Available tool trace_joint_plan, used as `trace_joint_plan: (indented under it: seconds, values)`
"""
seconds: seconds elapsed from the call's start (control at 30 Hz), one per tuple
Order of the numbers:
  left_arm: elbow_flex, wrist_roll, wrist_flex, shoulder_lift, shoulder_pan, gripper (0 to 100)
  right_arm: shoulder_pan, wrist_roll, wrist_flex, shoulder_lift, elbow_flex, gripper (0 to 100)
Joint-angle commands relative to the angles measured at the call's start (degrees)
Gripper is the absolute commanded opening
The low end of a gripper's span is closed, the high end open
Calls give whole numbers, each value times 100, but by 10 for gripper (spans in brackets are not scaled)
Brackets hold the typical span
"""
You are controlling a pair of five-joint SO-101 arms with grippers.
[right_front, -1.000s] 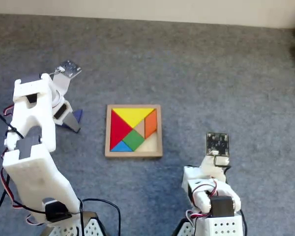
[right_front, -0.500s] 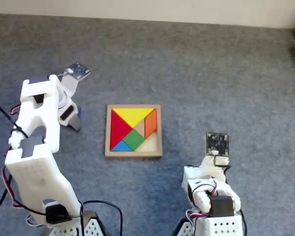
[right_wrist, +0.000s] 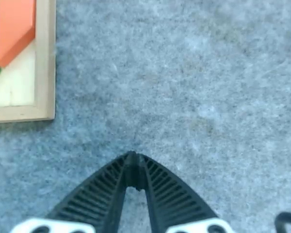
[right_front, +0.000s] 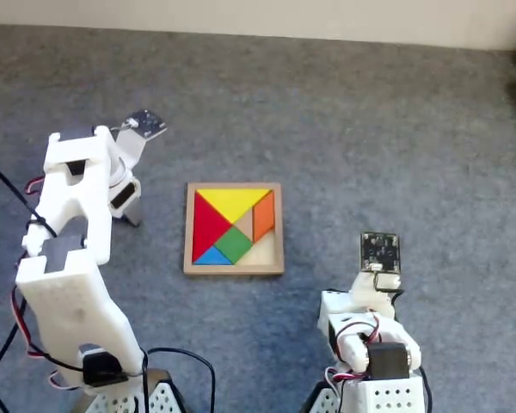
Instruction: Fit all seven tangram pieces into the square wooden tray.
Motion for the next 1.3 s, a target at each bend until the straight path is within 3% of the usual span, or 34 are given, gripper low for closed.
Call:
trace_joint_plan:
  seconds: [0.0, 0.27, 0.97, 1.27]
  values:
    - [-136, 325, 440, -655, 321, 87, 101, -26, 13, -92, 752, 5]
    - [-127, 457, 1284, -1358, 1086, 87, 101, -26, 13, -92, 752, 5]
    - [-127, 3253, 1354, -1622, 4268, 90, 101, -26, 13, -92, 752, 5]
    - [48, 4053, 738, -1499, 4523, 91, 101, -26, 13, -92, 752, 5]
